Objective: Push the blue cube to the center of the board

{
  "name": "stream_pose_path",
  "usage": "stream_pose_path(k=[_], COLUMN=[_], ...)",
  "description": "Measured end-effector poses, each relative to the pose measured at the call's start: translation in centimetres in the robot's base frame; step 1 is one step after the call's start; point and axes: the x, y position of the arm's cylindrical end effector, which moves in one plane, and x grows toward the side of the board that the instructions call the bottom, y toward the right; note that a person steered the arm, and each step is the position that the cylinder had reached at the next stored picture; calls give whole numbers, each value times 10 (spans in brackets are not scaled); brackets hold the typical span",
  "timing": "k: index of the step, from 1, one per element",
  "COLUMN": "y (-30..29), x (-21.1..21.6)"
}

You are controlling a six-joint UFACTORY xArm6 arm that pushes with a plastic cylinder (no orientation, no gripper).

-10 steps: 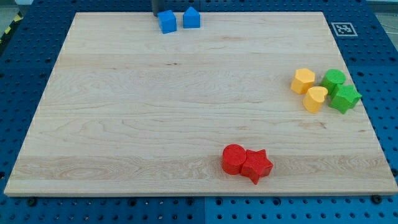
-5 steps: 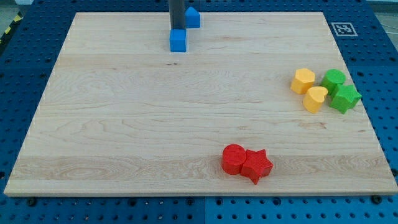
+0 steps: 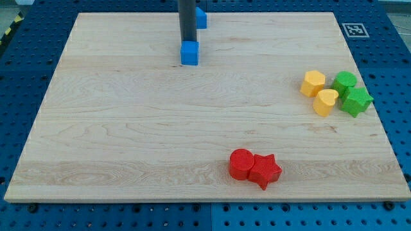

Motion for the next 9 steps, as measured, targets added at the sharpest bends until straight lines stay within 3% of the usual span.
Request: stream_pose_path(k=[3,6,9], y=[-5,-5,35], x=[39,44,60])
